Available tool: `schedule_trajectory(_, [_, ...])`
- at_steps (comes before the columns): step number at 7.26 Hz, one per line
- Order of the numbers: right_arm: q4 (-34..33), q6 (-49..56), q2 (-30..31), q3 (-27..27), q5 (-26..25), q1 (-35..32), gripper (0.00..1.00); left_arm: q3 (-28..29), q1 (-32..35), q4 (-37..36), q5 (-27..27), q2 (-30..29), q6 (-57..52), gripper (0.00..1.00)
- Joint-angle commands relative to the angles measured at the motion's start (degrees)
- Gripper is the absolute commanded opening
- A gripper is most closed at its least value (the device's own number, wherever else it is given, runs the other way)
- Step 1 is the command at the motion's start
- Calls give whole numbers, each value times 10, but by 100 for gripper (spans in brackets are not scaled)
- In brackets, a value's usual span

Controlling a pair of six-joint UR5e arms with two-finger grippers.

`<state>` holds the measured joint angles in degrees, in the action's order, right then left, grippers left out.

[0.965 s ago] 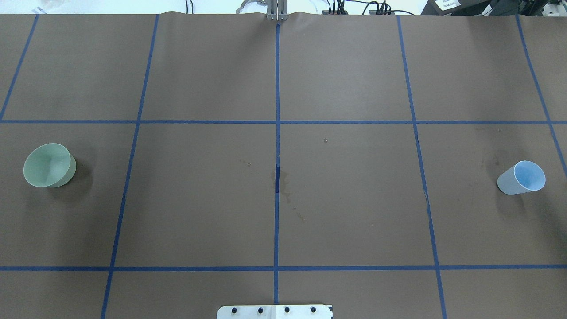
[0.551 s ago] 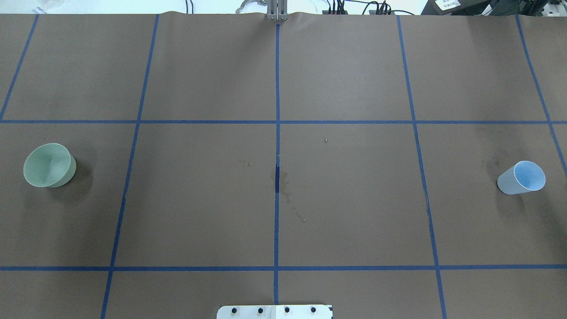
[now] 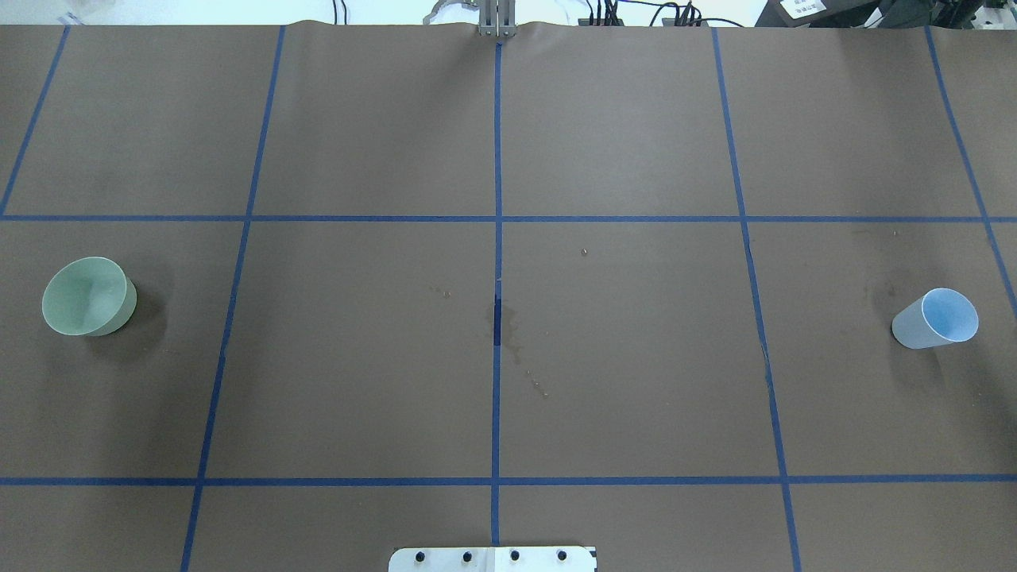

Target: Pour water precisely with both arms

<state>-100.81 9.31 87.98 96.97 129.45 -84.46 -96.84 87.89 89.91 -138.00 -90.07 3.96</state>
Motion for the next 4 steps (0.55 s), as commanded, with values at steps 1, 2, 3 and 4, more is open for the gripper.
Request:
schedule_trajectory(1, [0, -1, 2, 2, 3, 0, 100, -9, 0, 0, 0, 0, 1, 100])
schedule_trajectory(2, [0, -1, 2, 2, 3, 0, 100, -8, 0, 0, 0, 1, 0, 100])
schedule_trajectory(3, [0, 0, 2, 2, 2, 0, 100, -7, 0, 0, 0, 1, 0, 100])
schedule_trajectory(4, [0, 0, 3, 1, 2, 0, 100, -7, 0, 0, 0, 2, 0, 100])
